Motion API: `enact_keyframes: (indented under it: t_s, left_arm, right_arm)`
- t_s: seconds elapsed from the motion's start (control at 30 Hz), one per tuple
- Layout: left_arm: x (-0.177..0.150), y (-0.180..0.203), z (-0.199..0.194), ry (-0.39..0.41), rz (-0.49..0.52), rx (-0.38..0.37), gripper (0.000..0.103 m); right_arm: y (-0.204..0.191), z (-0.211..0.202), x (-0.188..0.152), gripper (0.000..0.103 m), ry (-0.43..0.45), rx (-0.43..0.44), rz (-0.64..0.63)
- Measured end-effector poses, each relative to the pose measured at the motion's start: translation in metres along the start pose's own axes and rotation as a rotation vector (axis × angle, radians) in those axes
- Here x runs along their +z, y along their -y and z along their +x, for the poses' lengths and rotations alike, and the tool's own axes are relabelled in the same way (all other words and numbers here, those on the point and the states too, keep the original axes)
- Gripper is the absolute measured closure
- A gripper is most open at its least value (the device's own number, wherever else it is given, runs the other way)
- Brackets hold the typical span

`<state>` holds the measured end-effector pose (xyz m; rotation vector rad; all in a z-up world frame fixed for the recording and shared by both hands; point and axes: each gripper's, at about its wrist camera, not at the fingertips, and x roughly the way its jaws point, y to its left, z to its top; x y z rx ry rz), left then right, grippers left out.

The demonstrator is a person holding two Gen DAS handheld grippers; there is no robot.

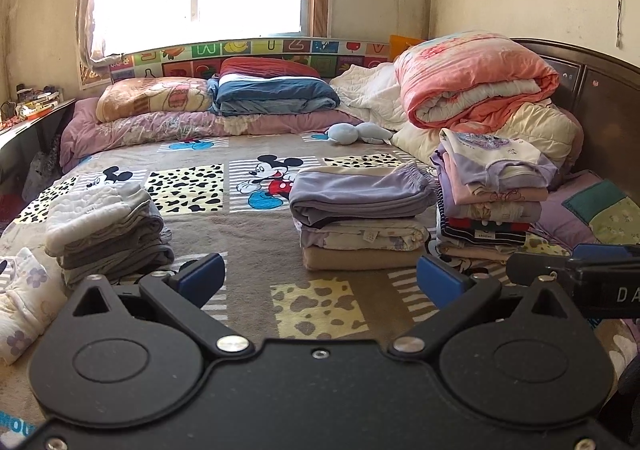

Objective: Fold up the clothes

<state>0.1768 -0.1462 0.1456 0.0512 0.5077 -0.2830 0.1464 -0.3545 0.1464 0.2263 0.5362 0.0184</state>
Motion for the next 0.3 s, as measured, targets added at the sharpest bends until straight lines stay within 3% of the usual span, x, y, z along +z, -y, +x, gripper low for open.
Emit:
enact_keyframes:
  t_s: [0.3]
  left_arm:
    - [-0.009, 0.004, -0.012, 0.022, -0.002, -0.022, 0.000]
  right_arm:
    - [-0.005, -0.008, -0.008, 0.000, -0.013, 0.005, -0.014]
